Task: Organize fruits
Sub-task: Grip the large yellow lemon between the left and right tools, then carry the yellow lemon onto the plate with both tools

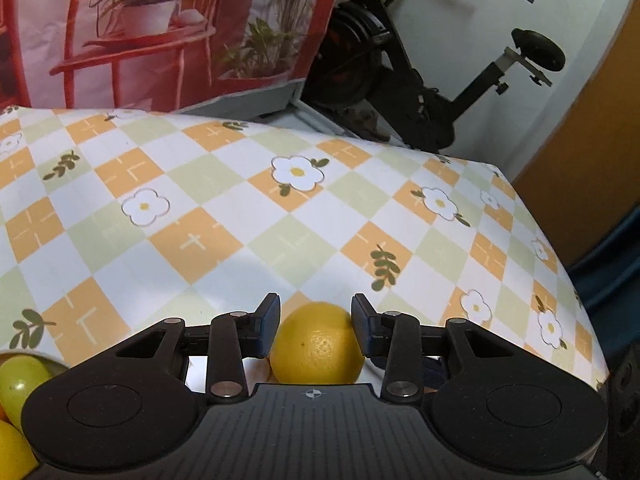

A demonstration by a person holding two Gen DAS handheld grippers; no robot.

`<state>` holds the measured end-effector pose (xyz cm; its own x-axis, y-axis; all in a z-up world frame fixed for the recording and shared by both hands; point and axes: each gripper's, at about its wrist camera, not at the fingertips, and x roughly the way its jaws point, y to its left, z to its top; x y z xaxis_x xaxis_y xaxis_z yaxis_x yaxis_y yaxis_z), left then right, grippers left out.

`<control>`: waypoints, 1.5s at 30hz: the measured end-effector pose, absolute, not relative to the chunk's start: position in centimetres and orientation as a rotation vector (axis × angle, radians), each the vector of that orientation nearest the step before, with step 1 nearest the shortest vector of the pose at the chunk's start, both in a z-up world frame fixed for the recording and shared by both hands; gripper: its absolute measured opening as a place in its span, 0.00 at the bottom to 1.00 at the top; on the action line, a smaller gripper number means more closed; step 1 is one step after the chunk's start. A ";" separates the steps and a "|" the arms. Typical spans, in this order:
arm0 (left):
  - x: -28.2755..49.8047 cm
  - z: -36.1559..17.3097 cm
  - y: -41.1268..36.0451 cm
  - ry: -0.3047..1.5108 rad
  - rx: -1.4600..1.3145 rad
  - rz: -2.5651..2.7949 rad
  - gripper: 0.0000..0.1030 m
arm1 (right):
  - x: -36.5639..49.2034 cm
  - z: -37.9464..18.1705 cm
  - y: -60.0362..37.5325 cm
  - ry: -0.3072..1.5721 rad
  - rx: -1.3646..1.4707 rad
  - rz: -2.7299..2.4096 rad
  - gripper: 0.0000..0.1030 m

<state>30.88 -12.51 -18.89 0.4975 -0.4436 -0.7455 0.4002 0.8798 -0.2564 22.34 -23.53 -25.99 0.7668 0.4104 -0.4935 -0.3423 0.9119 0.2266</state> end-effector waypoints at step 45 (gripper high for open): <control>27.8 -19.1 -8.4 0.958 -0.189 -0.558 0.43 | 21.6 -26.2 -21.2 0.569 0.085 0.523 0.50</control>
<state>27.82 -8.38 -19.09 0.4479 -0.5288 -0.7210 0.3658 0.8441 -0.3919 21.60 -21.25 -26.23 0.7158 0.4952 -0.4924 -0.4491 0.8664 0.2184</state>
